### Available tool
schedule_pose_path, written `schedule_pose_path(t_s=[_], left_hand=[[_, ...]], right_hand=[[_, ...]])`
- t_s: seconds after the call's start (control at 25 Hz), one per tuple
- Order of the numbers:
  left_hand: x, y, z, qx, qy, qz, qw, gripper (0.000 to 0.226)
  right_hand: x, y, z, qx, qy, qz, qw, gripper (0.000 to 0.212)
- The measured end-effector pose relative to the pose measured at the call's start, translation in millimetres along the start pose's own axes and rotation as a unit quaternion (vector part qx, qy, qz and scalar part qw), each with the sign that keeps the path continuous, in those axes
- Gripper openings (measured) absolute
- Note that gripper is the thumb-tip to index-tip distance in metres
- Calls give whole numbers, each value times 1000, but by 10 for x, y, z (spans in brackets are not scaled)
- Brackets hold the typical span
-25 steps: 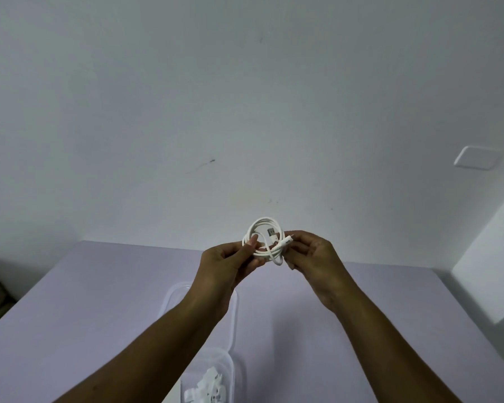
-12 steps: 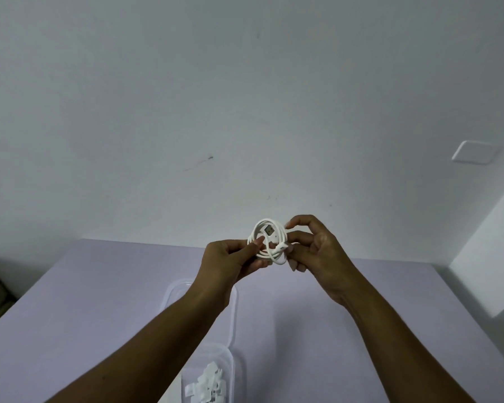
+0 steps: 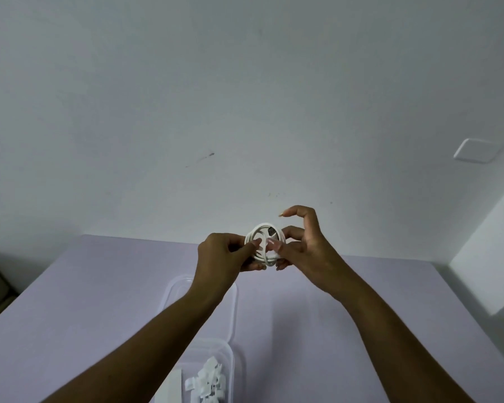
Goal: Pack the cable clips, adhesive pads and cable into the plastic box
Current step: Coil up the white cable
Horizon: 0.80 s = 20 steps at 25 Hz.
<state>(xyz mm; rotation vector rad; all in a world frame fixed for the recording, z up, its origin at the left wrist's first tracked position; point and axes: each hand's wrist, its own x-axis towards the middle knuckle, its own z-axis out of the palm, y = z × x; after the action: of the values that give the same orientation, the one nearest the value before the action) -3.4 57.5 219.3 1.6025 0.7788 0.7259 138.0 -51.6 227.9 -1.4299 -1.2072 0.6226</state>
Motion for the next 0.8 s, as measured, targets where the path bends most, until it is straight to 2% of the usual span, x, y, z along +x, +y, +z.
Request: schedule_pose_path(t_s=[0.08,0.16,0.32,0.52,0.64,0.8], left_hand=[[20,-6,-9,4,-10,-8,1000,17],[52,-2,-43,-11,-27,-31,999,17],[100,0,-128,-60,-79,-70,993,18],[133,-24,-139,-85,-98,-72,989,20],[128,-43,-137,-110,-112,-87,984,19],[115,-54,-134,-101,-117,-92,984,17]], right_hand=[[3,16,24,-102,-3,-53,993,43],[-4,19,16,-142,-11,-73,987,42],[-15,30,-1,-132,-33,-79,988,33],[-13,56,-13,-73,-17,-74,994,37],[-20,83,-13,-77,-13,-76,994,28],[-20,119,-8,-115,58,-60,990,14]])
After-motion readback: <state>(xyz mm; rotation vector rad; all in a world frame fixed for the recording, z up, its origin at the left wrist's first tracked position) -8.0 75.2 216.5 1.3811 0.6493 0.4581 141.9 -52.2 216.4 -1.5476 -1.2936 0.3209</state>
